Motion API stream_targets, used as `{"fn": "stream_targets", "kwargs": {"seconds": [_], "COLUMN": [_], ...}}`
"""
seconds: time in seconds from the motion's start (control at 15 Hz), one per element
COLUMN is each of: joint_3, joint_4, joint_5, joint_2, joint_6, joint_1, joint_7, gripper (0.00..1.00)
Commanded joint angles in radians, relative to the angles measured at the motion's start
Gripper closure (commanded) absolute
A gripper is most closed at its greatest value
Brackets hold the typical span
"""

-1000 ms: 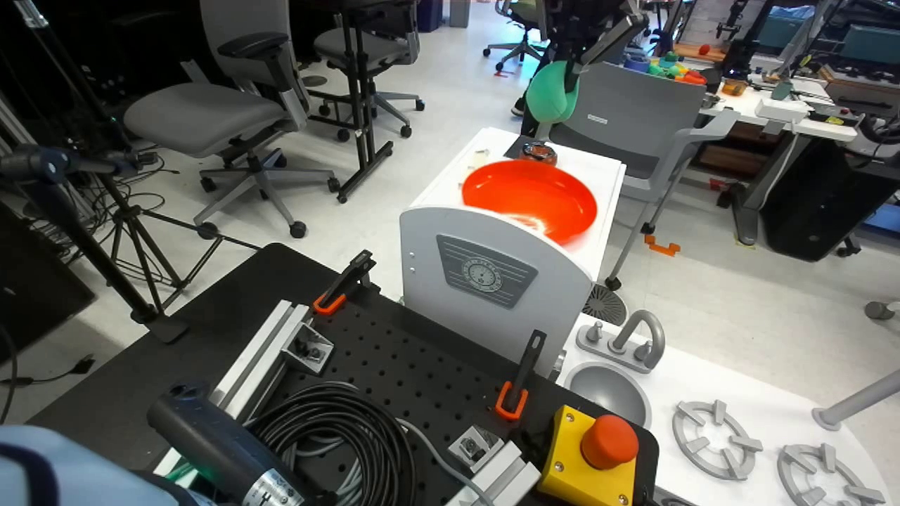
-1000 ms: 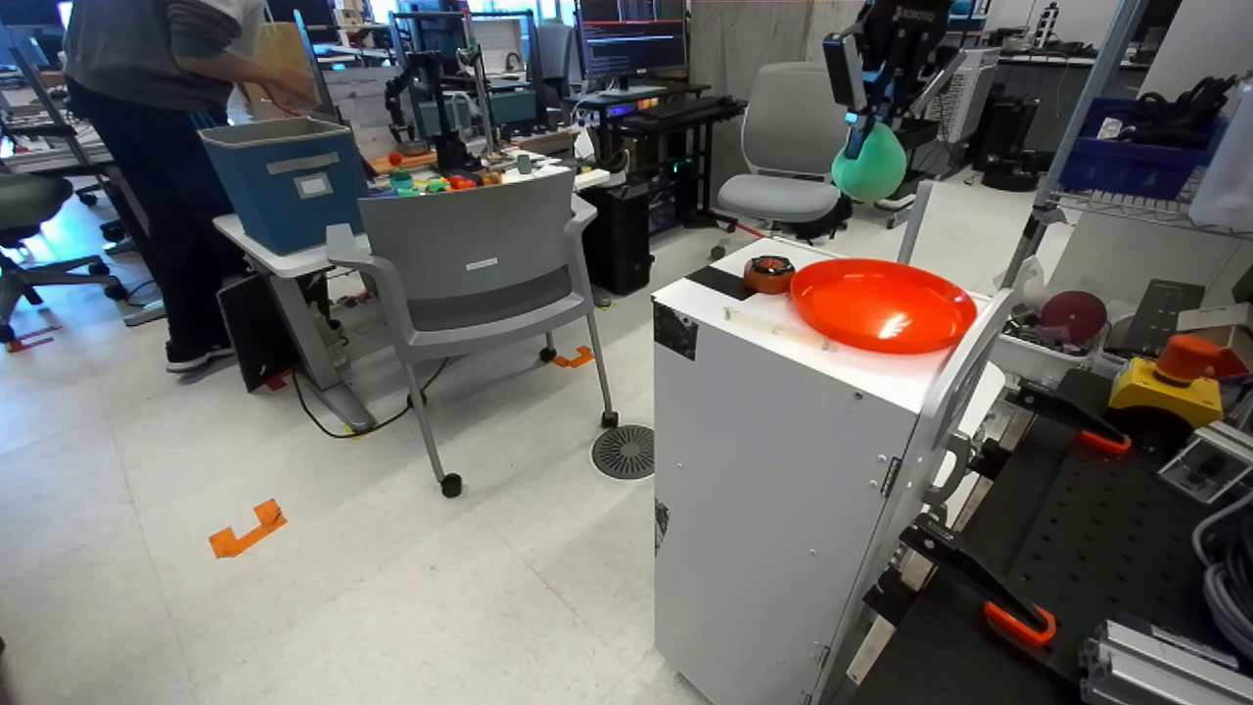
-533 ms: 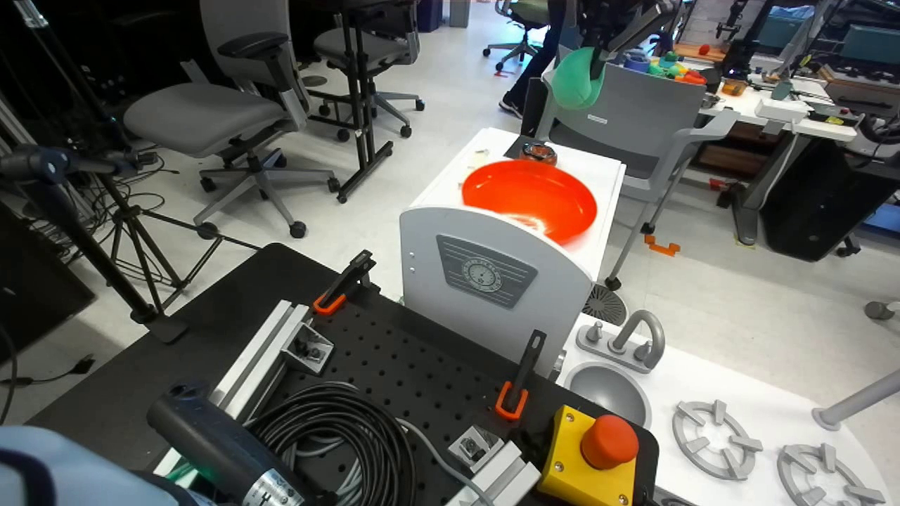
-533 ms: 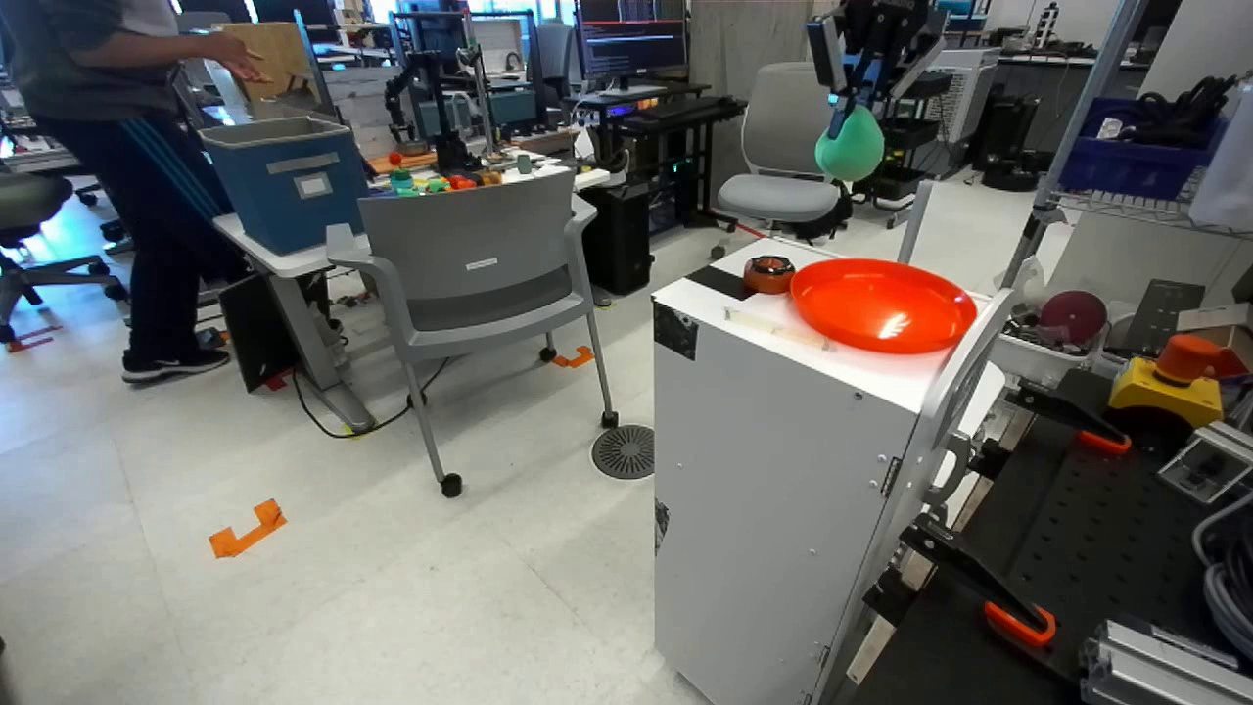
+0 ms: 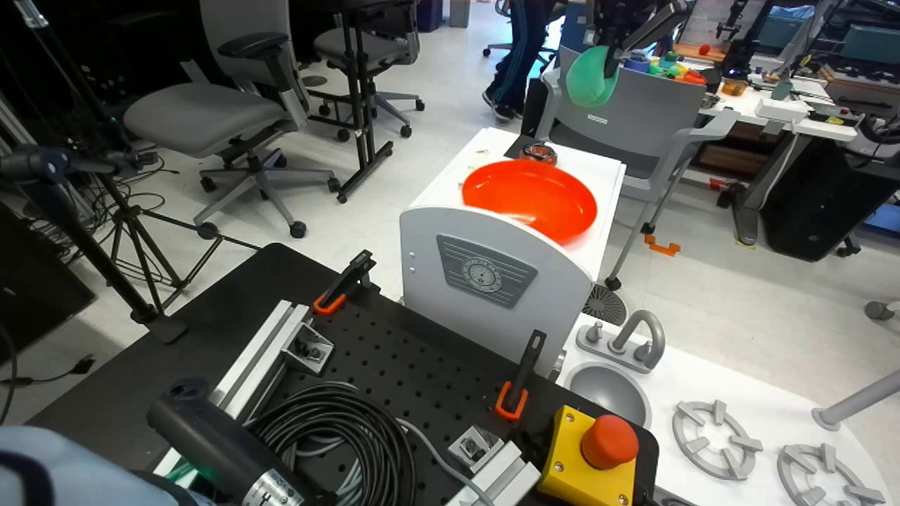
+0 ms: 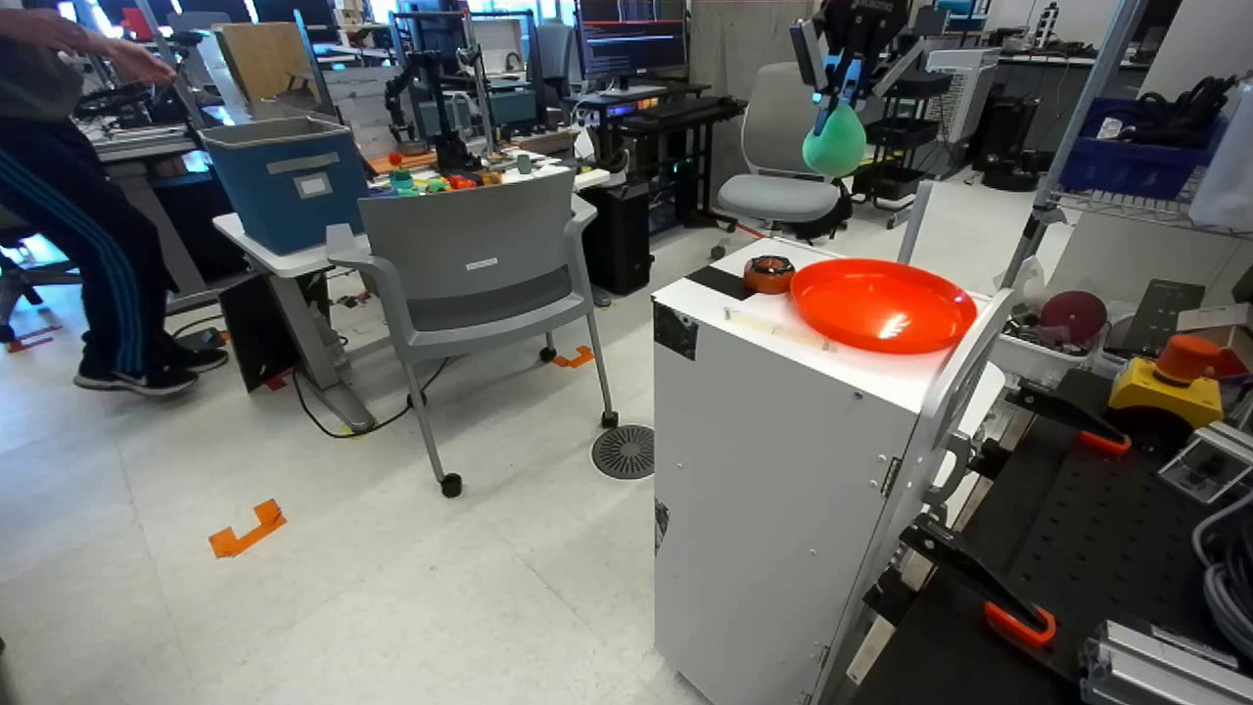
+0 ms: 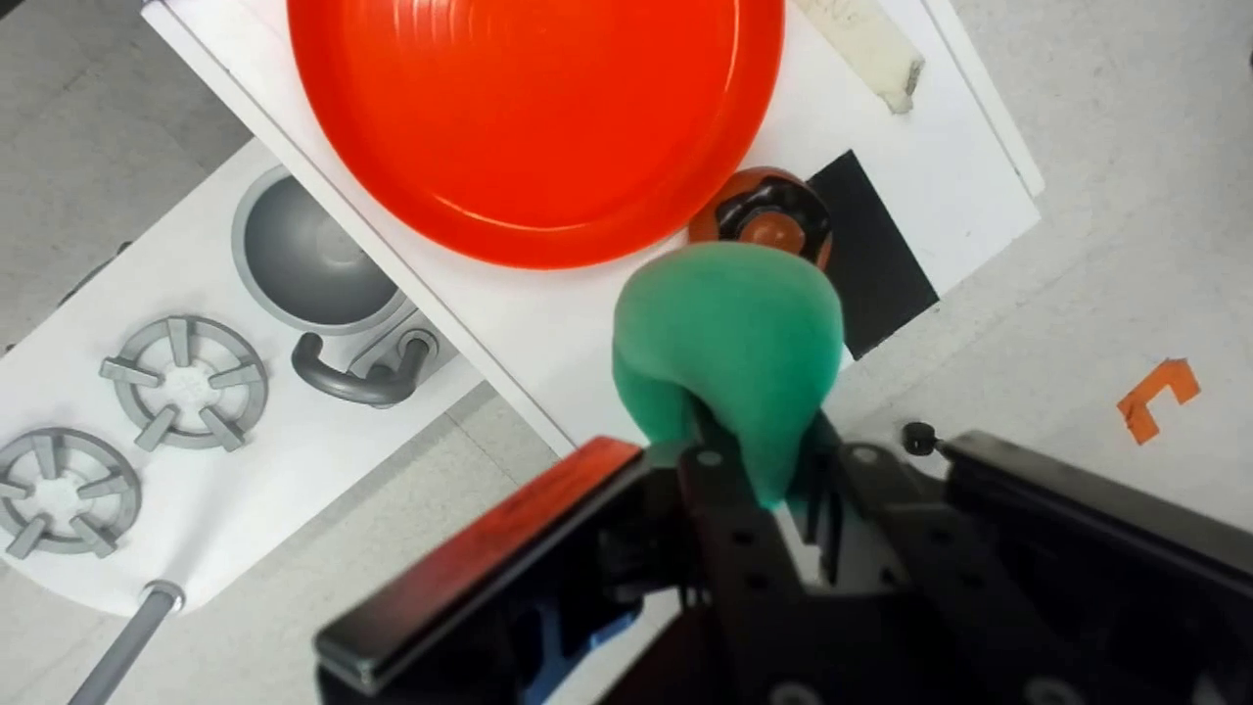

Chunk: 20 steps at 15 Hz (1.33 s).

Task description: Pick up the green plush toy from the orange plate and put it on the counter

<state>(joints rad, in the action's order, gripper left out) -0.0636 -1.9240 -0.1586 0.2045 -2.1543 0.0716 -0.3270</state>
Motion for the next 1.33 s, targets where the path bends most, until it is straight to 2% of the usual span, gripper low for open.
{"fn": "stream_targets", "kwargs": {"seconds": [0.0,1.27], "joint_3": [-0.011,-0.009], "joint_4": [0.061,0.052], "joint_5": [-0.008,0.030], "joint_2": [0.039,0.047], "joint_6": [0.013,-0.050], "joint_1": [-0.003,-0.032], "joint_7": [-0.018,-0.022], "gripper": [0.96,0.96]}}
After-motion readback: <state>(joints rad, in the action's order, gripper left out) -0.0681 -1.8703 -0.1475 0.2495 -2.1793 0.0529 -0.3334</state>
